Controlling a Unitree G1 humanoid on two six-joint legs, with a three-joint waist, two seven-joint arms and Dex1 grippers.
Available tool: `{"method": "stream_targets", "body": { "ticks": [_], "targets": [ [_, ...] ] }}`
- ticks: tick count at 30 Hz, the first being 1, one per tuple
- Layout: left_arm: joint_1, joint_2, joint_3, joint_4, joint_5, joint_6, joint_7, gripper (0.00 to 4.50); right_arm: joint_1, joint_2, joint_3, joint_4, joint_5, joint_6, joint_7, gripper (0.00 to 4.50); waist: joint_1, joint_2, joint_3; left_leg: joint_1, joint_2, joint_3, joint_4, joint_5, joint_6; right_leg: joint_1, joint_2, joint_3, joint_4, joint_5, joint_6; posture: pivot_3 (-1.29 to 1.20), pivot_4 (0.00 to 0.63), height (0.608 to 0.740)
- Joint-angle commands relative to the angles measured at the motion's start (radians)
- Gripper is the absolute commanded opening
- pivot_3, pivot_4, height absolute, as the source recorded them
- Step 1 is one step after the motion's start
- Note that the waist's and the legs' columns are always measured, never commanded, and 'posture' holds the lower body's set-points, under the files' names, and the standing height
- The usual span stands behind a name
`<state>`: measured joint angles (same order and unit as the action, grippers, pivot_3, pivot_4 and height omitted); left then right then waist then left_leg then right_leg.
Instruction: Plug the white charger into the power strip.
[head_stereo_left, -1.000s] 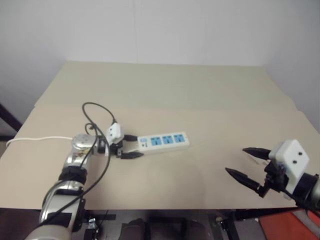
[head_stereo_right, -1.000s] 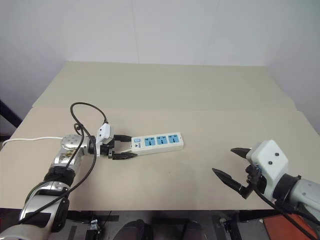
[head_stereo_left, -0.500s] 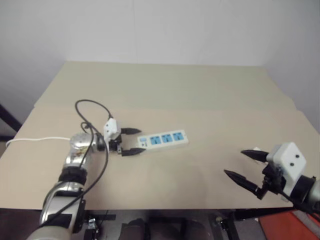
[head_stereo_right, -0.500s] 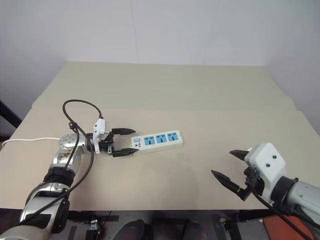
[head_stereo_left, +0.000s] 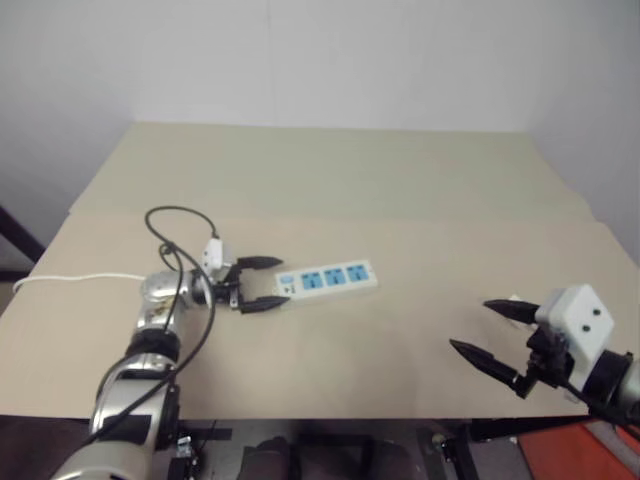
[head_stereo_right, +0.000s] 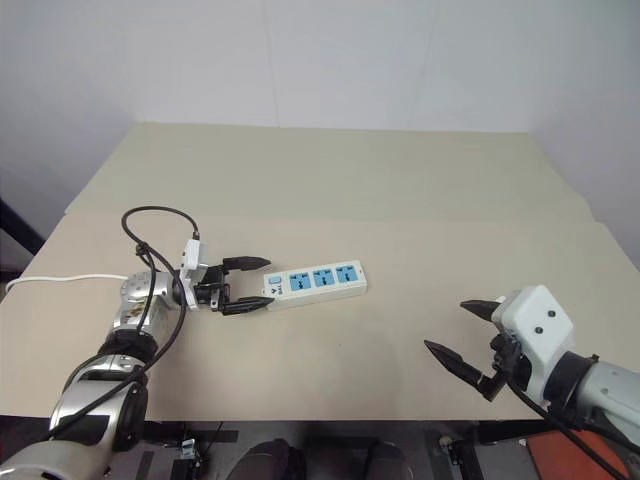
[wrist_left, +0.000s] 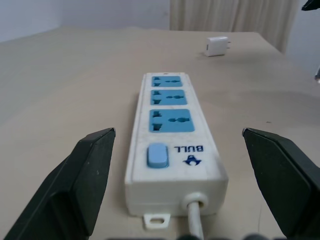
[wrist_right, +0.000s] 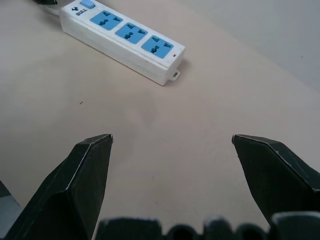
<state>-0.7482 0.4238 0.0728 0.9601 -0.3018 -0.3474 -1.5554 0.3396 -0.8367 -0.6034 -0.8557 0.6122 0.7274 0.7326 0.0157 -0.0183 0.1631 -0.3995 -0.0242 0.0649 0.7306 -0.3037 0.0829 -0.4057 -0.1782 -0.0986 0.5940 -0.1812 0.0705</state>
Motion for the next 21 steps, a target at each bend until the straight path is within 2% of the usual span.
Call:
{"method": "stream_targets", "body": {
  "ticks": [1, 21],
  "targets": [
    [-0.044, -0.012, 0.003, 0.049, 0.014, -0.057, -0.020, 4.42, 0.015, 0.002, -0.047, -0.029, 0.012, -0.012, 0.003, 4.50, 0.000, 0.000, 0.000, 0.000, 0.000, 0.000, 0.000, 0.000, 0.000, 0.000, 0.000, 0.000, 0.000, 0.000, 0.000, 0.00, 0.150, 0.740],
    [-0.128, -0.073, -0.003, 0.238, 0.129, -0.217, 0.049, 4.42, 0.042, -0.003, -0.073, -0.052, 0.041, -0.001, -0.005, 4.50, 0.001, 0.000, 0.000, 0.000, 0.000, 0.000, 0.000, -0.001, 0.001, 0.000, 0.000, 0.000, 0.000, 0.000, 0.000, 0.00, 0.150, 0.740]
  ]
}}
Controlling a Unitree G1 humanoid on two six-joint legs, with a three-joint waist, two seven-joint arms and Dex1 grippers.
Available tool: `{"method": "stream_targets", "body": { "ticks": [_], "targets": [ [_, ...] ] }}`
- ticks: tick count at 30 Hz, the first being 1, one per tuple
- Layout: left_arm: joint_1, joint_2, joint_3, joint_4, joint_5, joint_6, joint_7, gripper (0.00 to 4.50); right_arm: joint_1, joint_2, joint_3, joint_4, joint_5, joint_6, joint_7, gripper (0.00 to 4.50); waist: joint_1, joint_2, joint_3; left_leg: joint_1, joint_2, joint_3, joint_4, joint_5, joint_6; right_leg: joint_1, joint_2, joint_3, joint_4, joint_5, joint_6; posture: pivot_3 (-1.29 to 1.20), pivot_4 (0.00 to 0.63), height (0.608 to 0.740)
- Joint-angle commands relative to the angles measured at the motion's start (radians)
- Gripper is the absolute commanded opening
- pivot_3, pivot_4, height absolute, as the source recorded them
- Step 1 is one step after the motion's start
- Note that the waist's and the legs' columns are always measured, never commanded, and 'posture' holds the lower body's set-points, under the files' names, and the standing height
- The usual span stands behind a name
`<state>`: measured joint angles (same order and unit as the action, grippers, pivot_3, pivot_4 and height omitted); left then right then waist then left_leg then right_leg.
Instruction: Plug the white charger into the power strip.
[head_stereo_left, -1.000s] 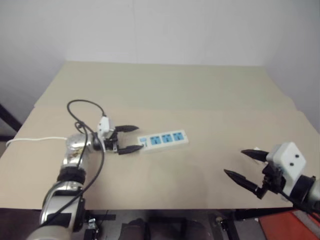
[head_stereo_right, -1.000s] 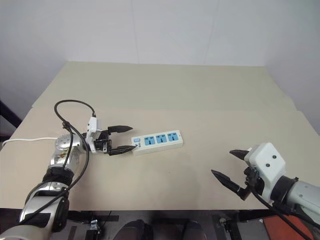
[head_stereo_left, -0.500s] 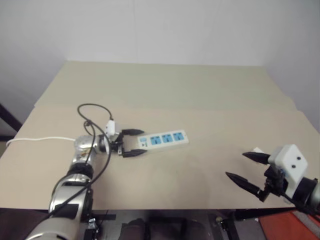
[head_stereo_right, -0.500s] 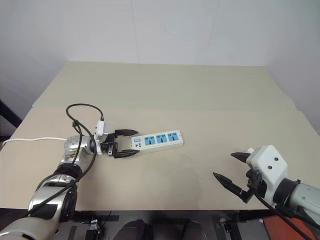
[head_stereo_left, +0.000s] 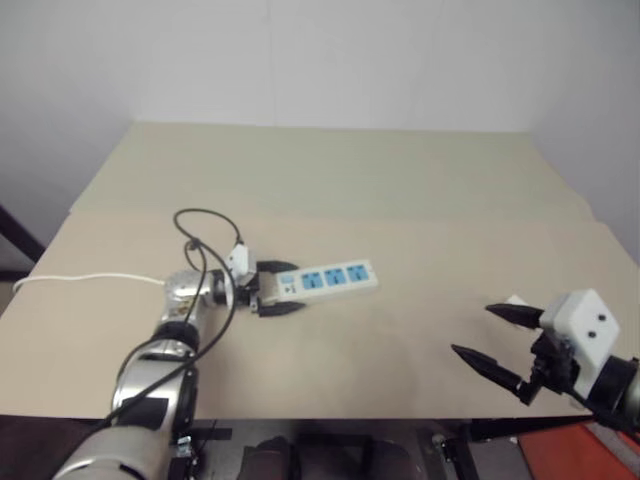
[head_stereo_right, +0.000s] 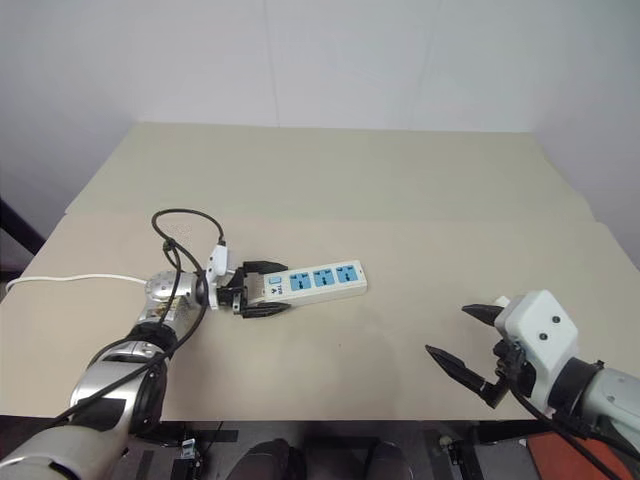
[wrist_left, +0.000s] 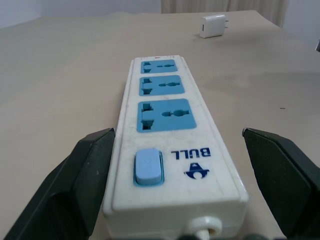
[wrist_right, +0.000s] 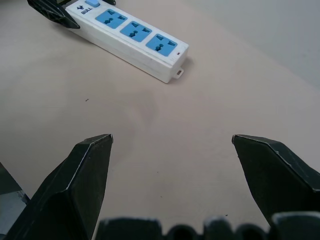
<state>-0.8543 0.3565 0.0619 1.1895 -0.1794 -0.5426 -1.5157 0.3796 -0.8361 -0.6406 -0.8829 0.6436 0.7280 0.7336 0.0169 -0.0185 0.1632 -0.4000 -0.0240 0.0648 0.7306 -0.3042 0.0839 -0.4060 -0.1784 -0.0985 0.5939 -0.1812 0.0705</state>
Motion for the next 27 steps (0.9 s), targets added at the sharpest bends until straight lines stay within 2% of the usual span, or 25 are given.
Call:
{"method": "stream_targets", "body": {
  "ticks": [1, 13, 18, 27],
  "targets": [
    [-0.024, -0.008, 0.008, 0.015, 0.011, -0.024, 0.015, 4.42, 0.003, -0.004, -0.038, -0.026, 0.011, -0.001, -0.007, 4.50, 0.000, 0.000, 0.000, 0.000, 0.000, 0.000, 0.000, 0.000, 0.000, 0.000, 0.000, 0.000, 0.000, 0.000, 0.000, 0.00, 0.150, 0.740],
    [-0.029, -0.029, 0.006, 0.052, 0.046, -0.052, 0.060, 4.42, 0.003, -0.010, -0.053, -0.033, 0.023, 0.010, -0.011, 4.50, 0.013, 0.000, 0.000, 0.000, 0.000, 0.000, 0.000, 0.000, 0.000, 0.000, 0.000, 0.000, 0.000, 0.000, 0.000, 0.00, 0.150, 0.740],
    [-0.034, -0.035, 0.014, 0.058, 0.046, -0.039, 0.051, 3.24, 0.001, -0.010, -0.051, -0.033, 0.024, 0.014, -0.016, 4.50, 0.019, 0.000, 0.000, 0.001, 0.000, 0.000, 0.000, 0.000, 0.000, 0.000, 0.000, 0.000, 0.000, 0.000, 0.000, 0.00, 0.150, 0.740],
    [-0.040, -0.030, 0.015, 0.057, 0.055, -0.013, 0.056, 3.26, 0.002, -0.006, -0.045, -0.037, 0.020, 0.016, -0.024, 4.50, 0.021, 0.000, 0.000, 0.000, 0.000, 0.000, 0.000, 0.000, 0.000, 0.000, 0.000, 0.000, 0.000, 0.000, 0.000, 0.00, 0.150, 0.740]
  ]
}}
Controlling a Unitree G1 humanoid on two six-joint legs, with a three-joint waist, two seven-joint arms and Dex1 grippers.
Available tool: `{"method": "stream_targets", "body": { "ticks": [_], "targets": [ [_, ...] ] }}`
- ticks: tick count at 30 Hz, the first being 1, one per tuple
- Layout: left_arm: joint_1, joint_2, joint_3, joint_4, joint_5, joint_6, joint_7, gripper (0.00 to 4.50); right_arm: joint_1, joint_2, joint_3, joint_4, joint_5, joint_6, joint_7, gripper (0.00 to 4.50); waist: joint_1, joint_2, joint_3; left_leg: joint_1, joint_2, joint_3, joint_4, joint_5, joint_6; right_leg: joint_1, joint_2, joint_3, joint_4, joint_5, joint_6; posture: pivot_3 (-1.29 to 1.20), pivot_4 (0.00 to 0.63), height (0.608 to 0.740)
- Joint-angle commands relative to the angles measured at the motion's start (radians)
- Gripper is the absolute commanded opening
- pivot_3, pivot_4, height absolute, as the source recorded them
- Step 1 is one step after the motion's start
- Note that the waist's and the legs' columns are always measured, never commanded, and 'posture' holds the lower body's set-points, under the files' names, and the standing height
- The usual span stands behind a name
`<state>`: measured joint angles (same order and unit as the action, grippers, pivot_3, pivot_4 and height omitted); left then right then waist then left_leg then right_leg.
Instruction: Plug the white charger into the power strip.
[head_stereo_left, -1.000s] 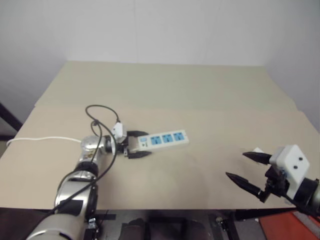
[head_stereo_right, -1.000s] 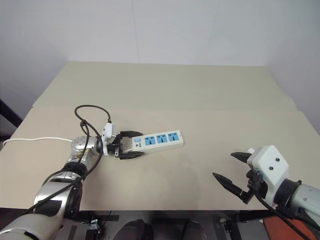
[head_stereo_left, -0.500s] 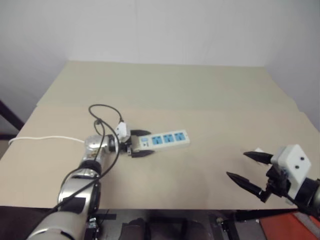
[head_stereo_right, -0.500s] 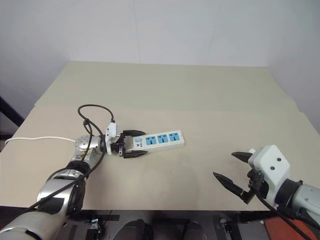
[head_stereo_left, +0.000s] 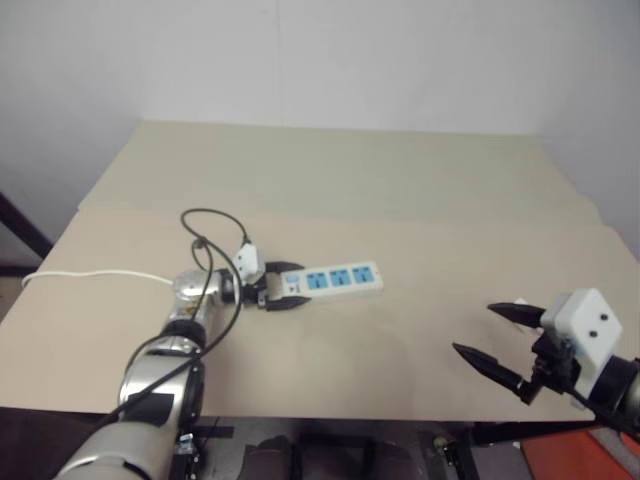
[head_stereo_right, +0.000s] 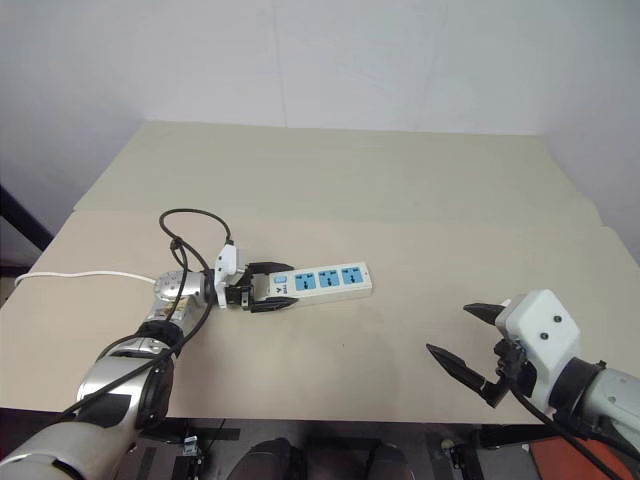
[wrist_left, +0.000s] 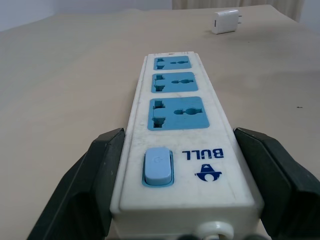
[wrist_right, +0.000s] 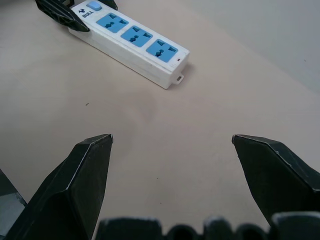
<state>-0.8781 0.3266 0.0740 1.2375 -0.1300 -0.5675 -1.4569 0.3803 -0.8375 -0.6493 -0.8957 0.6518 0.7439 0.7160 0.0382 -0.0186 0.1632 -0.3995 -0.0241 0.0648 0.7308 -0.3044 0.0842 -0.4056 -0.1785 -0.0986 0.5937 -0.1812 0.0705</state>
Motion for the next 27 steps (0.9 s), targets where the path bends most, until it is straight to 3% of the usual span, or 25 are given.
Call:
{"method": "stream_targets", "body": {
  "ticks": [1, 16, 19, 24, 27],
  "targets": [
    [-0.017, 0.003, 0.004, 0.006, 0.003, 0.017, -0.014, 3.26, 0.003, -0.004, -0.036, -0.024, 0.011, 0.000, -0.006, 4.50, 0.000, 0.000, 0.000, 0.000, 0.000, 0.000, 0.000, 0.000, 0.000, 0.000, 0.000, 0.000, 0.000, 0.000, 0.000, 0.00, 0.150, 0.740],
    [0.036, 0.032, -0.013, -0.113, -0.038, 0.057, -0.158, 3.26, 0.026, -0.090, -0.081, 0.158, -0.086, -0.030, 0.097, 4.50, -0.001, 0.000, 0.000, -0.001, 0.000, 0.000, 0.000, 0.000, 0.000, 0.000, 0.000, 0.000, 0.000, 0.000, 0.000, 0.00, 0.150, 0.740],
    [0.052, 0.022, -0.022, -0.135, -0.041, 0.050, -0.157, 3.26, 0.014, -0.168, -0.089, 0.230, -0.104, 0.013, 0.138, 4.50, -0.002, 0.000, 0.000, -0.001, 0.000, 0.000, 0.000, 0.000, 0.001, 0.000, 0.000, 0.000, 0.000, 0.000, 0.000, 0.00, 0.150, 0.740],
    [0.073, -0.002, -0.023, -0.160, -0.042, 0.043, -0.135, 3.26, -0.095, -0.389, -0.070, 0.370, -0.081, 0.177, 0.203, 4.50, -0.002, 0.000, 0.000, -0.001, 0.000, 0.000, 0.001, -0.001, 0.002, -0.001, -0.001, 0.000, -0.001, 0.000, 0.000, 0.00, 0.150, 0.740],
    [0.087, -0.012, -0.034, -0.177, -0.032, 0.034, -0.122, 3.26, -0.219, -0.580, 0.044, 0.478, -0.040, 0.280, 0.257, 4.50, -0.002, 0.001, 0.000, -0.001, 0.000, 0.000, 0.000, -0.001, 0.002, -0.002, -0.002, 0.000, -0.001, 0.000, 0.000, 0.00, 0.150, 0.740]
  ]
}}
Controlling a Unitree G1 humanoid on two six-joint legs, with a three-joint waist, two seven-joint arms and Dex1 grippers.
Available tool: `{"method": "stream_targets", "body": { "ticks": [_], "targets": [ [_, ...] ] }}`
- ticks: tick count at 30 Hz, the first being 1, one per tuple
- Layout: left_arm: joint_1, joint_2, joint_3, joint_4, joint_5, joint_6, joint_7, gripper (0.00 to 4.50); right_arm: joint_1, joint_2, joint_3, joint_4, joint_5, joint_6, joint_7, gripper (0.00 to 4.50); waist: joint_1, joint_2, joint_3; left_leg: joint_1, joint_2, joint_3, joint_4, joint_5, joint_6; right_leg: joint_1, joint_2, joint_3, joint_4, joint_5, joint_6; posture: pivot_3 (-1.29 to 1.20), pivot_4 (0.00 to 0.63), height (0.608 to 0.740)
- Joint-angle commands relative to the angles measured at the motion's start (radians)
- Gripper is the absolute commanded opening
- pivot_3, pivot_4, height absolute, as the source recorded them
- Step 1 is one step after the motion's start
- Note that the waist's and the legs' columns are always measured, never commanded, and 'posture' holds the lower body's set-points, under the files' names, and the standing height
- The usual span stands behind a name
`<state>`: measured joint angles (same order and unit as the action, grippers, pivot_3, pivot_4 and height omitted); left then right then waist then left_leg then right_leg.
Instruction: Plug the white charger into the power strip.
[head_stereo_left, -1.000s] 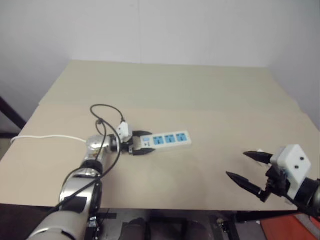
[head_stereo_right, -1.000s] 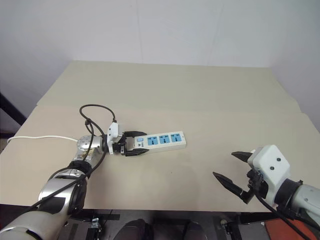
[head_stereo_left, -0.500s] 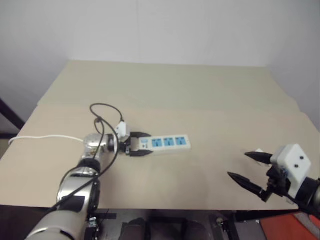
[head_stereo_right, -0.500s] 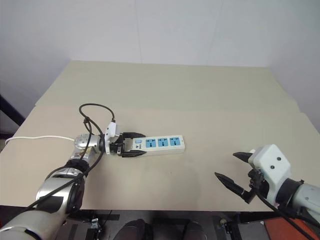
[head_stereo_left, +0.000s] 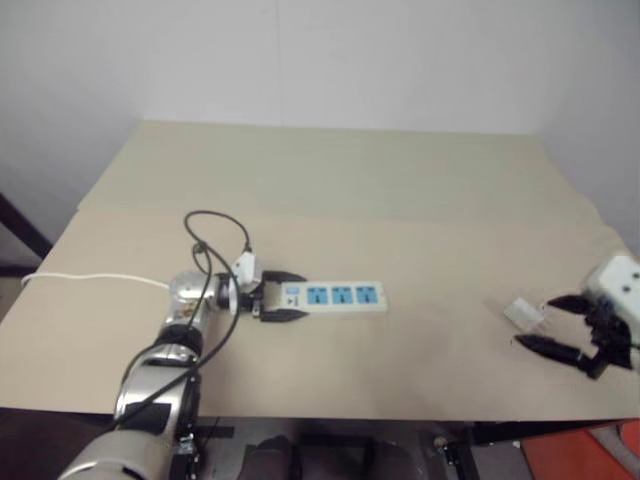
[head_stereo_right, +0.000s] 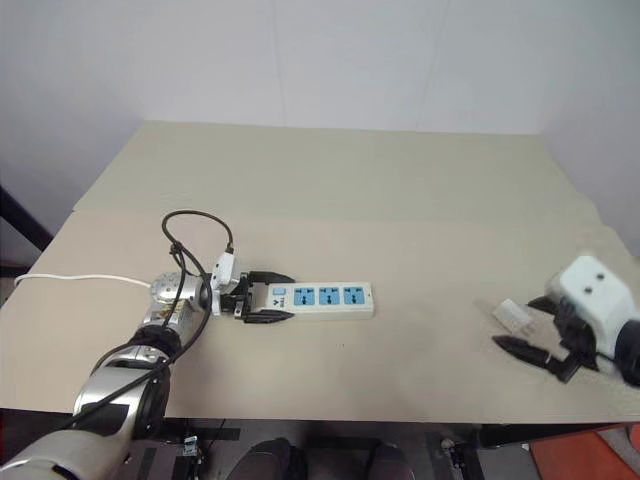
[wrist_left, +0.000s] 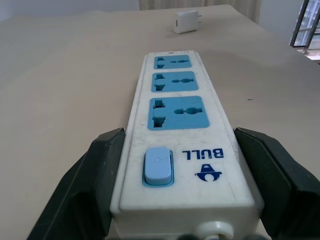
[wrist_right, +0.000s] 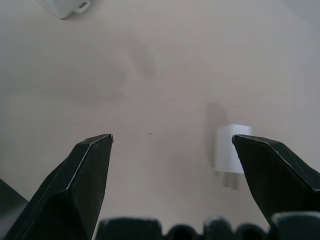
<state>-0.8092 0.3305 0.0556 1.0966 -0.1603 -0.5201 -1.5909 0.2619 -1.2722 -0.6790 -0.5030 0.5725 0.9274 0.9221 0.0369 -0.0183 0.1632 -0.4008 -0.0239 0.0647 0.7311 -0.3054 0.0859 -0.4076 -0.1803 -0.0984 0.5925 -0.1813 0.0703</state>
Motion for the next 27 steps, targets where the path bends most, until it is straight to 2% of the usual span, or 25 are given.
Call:
{"method": "stream_targets", "body": {
  "ticks": [1, 3, 5, 8, 13, 19, 27],
  "targets": [
    [0.022, -0.021, -0.020, -0.043, 0.000, -0.014, 0.016, 3.26, -0.170, -0.217, 0.154, 0.135, 0.063, 0.116, 0.066, 4.50, -0.005, 0.002, 0.000, -0.001, 0.000, 0.000, 0.000, 0.000, 0.000, -0.001, 0.000, 0.000, 0.000, 0.000, 0.000, 0.00, 0.150, 0.740],
    [0.025, -0.026, -0.025, -0.051, 0.002, -0.011, 0.023, 3.26, -0.283, -0.300, 0.294, 0.197, 0.083, 0.127, 0.083, 4.50, -0.005, 0.002, 0.000, -0.001, 0.000, 0.000, 0.000, 0.000, 0.000, -0.002, -0.002, 0.000, 0.000, 0.000, 0.000, 0.00, 0.150, 0.740],
    [0.027, -0.032, -0.030, -0.057, 0.003, -0.010, 0.033, 3.26, -0.456, -0.315, 0.491, 0.242, 0.042, 0.121, 0.116, 4.50, -0.005, 0.002, -0.001, -0.004, 0.000, -0.001, 0.001, 0.000, -0.001, -0.006, -0.002, -0.001, -0.001, 0.000, 0.000, 0.00, 0.150, 0.740],
    [0.035, -0.041, -0.038, -0.068, 0.005, -0.018, 0.041, 3.26, -0.762, -0.232, 0.798, 0.330, -0.122, 0.137, 0.187, 4.50, -0.012, 0.002, -0.001, -0.008, -0.002, 0.000, 0.002, 0.000, -0.001, -0.013, -0.003, 0.000, -0.001, 0.000, 0.000, 0.00, 0.150, 0.740],
    [0.058, -0.048, -0.045, -0.099, 0.000, -0.013, 0.059, 3.26, -1.098, -0.048, 1.123, 0.587, -0.377, 0.120, 0.283, 4.50, -0.025, 0.005, -0.002, -0.015, -0.004, 0.000, 0.008, 0.000, 0.000, -0.014, -0.004, 0.001, 0.002, 0.002, 0.002, 0.00, 0.150, 0.740],
    [0.085, -0.042, -0.052, -0.141, -0.008, 0.006, 0.067, 3.26, -1.232, 0.075, 1.248, 0.816, -0.545, 0.039, 0.336, 4.50, -0.023, 0.007, -0.003, -0.016, -0.004, 0.000, 0.007, 0.001, -0.001, -0.014, -0.003, -0.001, 0.002, 0.002, 0.002, 0.00, 0.150, 0.740],
    [0.106, -0.033, -0.061, -0.168, -0.016, 0.017, 0.070, 3.26, -1.244, 0.127, 1.238, 0.958, -0.637, -0.026, 0.395, 4.50, -0.029, 0.008, -0.004, -0.016, -0.004, 0.001, 0.007, 0.003, -0.003, -0.014, -0.002, -0.001, 0.002, 0.002, 0.002, 0.00, 0.150, 0.740]
  ]
}}
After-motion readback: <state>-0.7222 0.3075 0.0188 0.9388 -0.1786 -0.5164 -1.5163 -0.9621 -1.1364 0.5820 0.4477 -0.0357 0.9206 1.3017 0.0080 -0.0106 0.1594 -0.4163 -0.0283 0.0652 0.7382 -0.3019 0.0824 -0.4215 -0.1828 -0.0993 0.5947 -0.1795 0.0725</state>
